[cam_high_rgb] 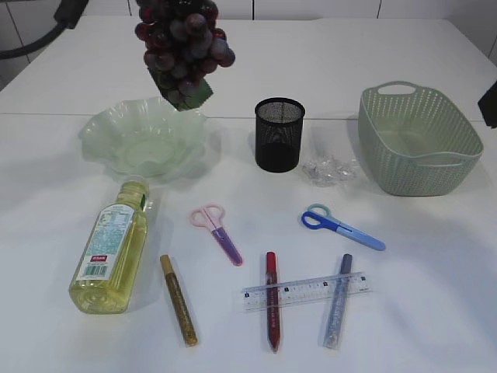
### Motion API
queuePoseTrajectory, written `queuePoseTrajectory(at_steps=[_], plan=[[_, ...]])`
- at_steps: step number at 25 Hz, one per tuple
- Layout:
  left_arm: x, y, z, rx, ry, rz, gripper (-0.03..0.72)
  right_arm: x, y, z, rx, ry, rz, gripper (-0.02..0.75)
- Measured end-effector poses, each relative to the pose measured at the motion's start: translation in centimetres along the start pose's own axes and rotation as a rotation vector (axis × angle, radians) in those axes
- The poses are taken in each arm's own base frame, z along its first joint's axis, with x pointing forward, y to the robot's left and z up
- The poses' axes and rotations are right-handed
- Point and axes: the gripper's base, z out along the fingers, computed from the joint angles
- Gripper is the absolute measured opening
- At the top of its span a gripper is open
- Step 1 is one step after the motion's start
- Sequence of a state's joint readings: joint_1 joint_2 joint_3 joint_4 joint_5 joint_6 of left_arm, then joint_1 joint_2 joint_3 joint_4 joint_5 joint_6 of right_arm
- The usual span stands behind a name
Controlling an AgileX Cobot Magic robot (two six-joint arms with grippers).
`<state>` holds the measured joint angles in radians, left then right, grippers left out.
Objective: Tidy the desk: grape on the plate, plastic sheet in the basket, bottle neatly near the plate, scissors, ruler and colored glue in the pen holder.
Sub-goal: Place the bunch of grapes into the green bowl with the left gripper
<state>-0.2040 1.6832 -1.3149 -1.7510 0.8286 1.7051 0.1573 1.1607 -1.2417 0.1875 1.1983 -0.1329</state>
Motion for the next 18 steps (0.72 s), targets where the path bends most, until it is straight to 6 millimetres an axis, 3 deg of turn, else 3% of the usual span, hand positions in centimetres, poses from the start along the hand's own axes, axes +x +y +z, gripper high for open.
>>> queuePoseTrajectory(at_steps=[9,18], plan=[[0.2,4.9,-1.9,-0.437,0.047,0.039,0.167,0.1,-0.1,0.0,0.014,0.008,0.005,0.545],[1.9,10.4,0.3,-0.57,0.083,0.028,0.167,0.1,-0.1,0.0,0.015,0.008,0.005,0.545]])
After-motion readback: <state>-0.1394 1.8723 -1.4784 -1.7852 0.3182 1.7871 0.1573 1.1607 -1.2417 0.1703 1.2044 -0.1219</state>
